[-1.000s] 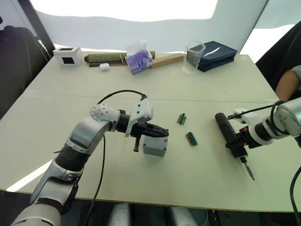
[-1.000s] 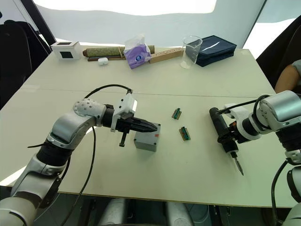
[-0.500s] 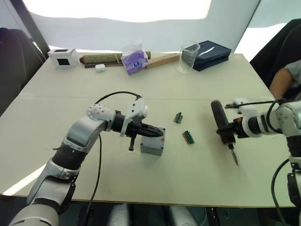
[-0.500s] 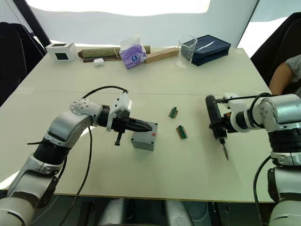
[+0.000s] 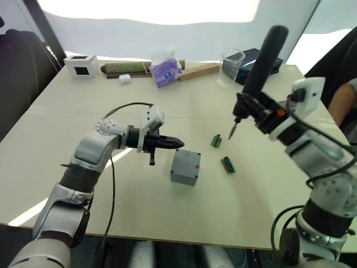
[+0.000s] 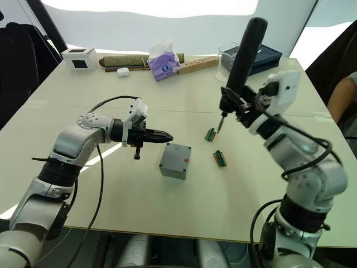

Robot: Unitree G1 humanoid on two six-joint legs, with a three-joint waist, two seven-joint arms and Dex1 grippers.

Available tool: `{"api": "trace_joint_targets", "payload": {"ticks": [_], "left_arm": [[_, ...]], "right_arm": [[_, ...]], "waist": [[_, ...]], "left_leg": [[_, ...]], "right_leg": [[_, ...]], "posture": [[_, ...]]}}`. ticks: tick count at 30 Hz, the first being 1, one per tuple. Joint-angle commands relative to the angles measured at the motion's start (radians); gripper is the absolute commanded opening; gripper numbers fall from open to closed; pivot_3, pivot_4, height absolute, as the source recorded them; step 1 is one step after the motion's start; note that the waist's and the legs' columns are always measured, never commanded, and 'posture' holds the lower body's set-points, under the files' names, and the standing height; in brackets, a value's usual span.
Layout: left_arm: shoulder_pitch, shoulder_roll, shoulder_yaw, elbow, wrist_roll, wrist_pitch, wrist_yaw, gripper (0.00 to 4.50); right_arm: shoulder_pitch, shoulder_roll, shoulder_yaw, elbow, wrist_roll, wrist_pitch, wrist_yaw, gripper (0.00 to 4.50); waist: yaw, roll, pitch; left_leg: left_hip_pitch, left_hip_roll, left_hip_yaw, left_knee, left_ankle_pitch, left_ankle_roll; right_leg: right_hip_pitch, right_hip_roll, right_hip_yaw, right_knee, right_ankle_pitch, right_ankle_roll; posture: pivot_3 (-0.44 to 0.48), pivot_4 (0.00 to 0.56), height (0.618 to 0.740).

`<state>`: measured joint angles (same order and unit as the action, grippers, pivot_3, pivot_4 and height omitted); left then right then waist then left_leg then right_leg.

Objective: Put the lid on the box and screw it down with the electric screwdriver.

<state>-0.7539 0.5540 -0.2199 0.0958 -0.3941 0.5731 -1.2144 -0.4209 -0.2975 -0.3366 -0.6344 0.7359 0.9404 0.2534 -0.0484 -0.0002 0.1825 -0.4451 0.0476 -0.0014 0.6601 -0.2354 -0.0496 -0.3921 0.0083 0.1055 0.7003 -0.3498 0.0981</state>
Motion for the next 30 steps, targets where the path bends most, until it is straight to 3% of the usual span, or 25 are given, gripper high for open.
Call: {"api": "trace_joint_targets", "payload": {"ticks": [1,13,30], "left_arm": [[0.026,0.017,-0.017,-0.067,0.033,-0.025,0.004,0.0],[0.083,-0.014,-0.091,-0.085,0.097,-0.043,0.021,0.0],[0.067,-0.017,-0.092,-0.055,0.119,-0.06,-0.01,0.0]], "right_arm": [[0.02,0.034,0.077,-0.06,-0.039,-0.128,-0.003,1.87],[0.081,0.092,0.224,-0.03,-0.116,-0.262,-0.026,1.87],[0.152,0.12,0.283,0.032,-0.195,-0.38,-0.025,1.87]], "waist": [[0.0,0.0,0.0],[0.005,0.0,0.0],[0.004,0.0,0.0]], "left_leg": [[0.0,0.0,0.0,0.0,0.0,0.0],[0.001,0.0,0.0,0.0,0.0,-0.001],[0.001,0.0,0.0,0.0,0.001,-0.001]], "right_leg": [[0.0,0.0,0.0,0.0,0.0,0.0],[0.001,-0.001,0.0,0.0,0.0,0.0],[0.002,0.0,0.0,0.0,0.0,0.0]], "posture": [[0.0,0.15,0.74],[0.0,0.15,0.74],[0.0,0.15,0.74]]}}
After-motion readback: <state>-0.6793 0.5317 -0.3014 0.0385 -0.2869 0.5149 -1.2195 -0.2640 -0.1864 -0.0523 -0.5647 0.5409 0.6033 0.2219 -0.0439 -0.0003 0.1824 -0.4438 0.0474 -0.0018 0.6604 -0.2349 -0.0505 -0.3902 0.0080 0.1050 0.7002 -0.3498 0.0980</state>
